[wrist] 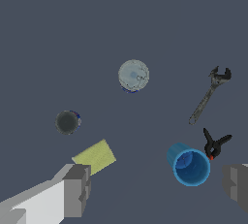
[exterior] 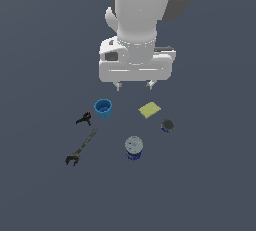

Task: Pick up a designated object from a clutter of objects.

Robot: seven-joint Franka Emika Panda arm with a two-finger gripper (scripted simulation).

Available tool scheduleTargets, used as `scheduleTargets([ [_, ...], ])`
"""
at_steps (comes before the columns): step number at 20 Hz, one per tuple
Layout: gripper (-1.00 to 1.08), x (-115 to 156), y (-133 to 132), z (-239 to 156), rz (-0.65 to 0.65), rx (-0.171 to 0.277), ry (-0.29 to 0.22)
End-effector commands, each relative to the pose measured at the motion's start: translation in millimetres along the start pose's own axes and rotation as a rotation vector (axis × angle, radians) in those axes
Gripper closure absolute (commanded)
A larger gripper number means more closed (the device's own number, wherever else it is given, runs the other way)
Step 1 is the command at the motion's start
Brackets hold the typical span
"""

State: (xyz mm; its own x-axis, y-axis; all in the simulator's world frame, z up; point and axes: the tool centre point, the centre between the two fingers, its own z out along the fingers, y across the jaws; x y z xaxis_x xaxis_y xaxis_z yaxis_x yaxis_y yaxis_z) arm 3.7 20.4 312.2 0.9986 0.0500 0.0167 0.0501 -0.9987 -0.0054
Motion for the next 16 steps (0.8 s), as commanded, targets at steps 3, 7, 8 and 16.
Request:
scheduleTargets([
  [3,-0.92,0,1,0,0.001,0.001,0.000],
  [7,-0.92,3,9,0,0.012,0.009,0.001],
  [8,-0.92,3,11,0,0.015,0.012,0.002],
  [16,-0.92,5,14,1,0.021,0.014,0.002],
])
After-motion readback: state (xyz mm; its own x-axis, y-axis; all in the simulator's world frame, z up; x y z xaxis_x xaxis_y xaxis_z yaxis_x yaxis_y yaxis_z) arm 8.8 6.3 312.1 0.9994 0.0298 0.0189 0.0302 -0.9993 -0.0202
